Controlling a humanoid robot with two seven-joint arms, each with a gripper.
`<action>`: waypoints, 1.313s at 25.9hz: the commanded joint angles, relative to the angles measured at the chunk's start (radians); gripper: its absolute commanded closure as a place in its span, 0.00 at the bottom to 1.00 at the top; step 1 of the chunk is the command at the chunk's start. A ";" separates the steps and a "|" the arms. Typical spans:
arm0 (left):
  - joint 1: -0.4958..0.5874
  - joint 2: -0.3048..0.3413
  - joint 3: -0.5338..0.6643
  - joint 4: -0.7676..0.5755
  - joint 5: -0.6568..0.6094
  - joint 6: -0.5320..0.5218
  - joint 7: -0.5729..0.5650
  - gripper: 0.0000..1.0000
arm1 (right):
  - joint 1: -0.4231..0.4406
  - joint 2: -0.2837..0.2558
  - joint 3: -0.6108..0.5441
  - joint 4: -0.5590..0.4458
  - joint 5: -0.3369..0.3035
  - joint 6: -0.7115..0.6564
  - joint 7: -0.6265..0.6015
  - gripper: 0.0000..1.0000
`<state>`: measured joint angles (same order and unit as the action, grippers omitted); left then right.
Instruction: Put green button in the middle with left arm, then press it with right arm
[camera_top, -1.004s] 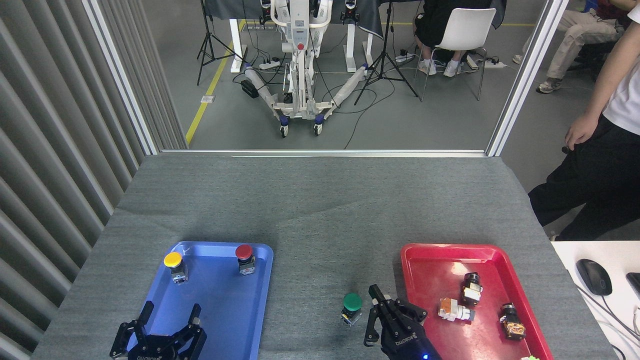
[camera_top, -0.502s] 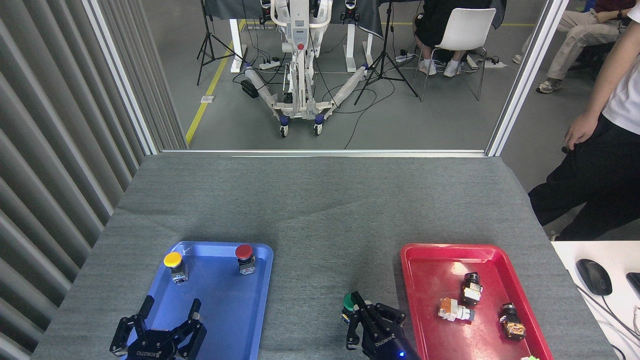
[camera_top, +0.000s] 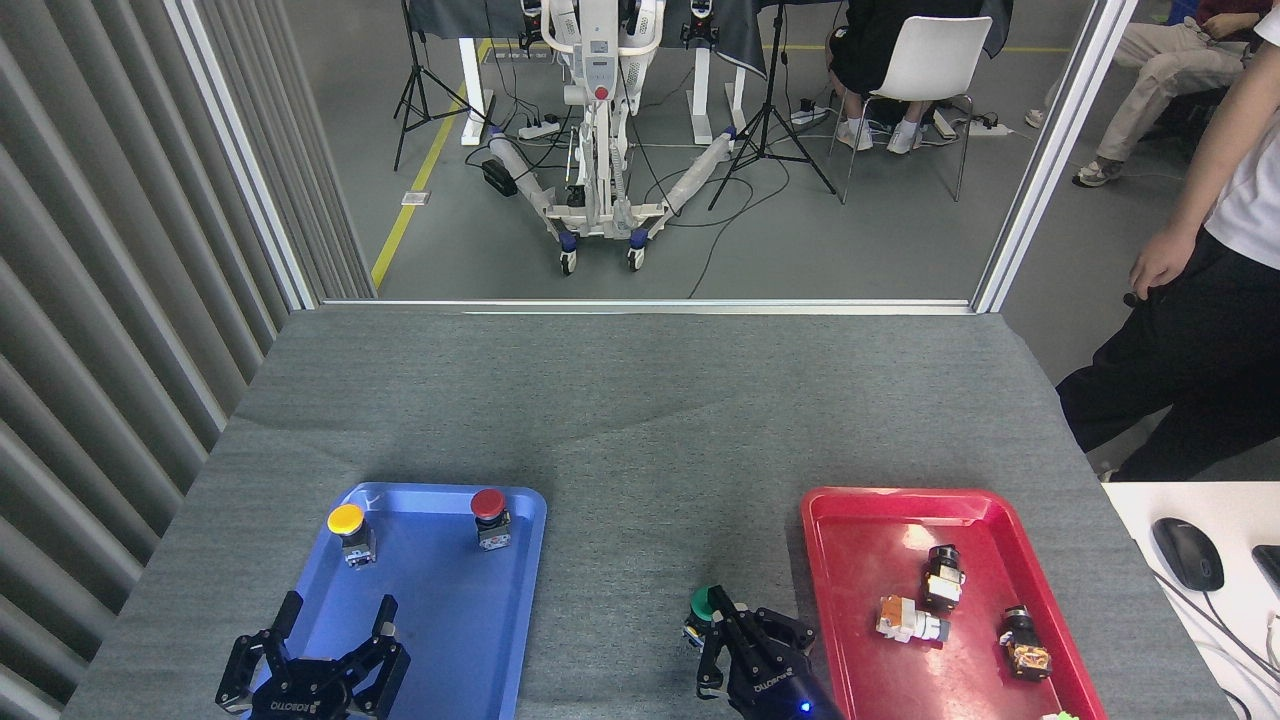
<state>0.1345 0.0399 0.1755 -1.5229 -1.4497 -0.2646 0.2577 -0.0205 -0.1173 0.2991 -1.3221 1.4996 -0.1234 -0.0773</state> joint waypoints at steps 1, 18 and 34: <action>0.002 0.000 -0.001 0.001 0.000 0.007 0.000 0.01 | 0.001 0.002 -0.006 -0.051 -0.018 0.016 -0.048 0.87; 0.002 -0.008 -0.002 -0.003 0.000 0.001 0.000 0.01 | 0.128 -0.033 -0.302 -0.184 -0.107 0.099 -0.119 0.00; 0.002 -0.003 -0.004 -0.017 0.000 -0.008 0.002 0.01 | 0.154 -0.041 -0.305 -0.194 -0.107 0.096 -0.119 0.00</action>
<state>0.1346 0.0343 0.1728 -1.5312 -1.4496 -0.2670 0.2577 0.1300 -0.1584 -0.0060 -1.5141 1.3933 -0.0276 -0.2024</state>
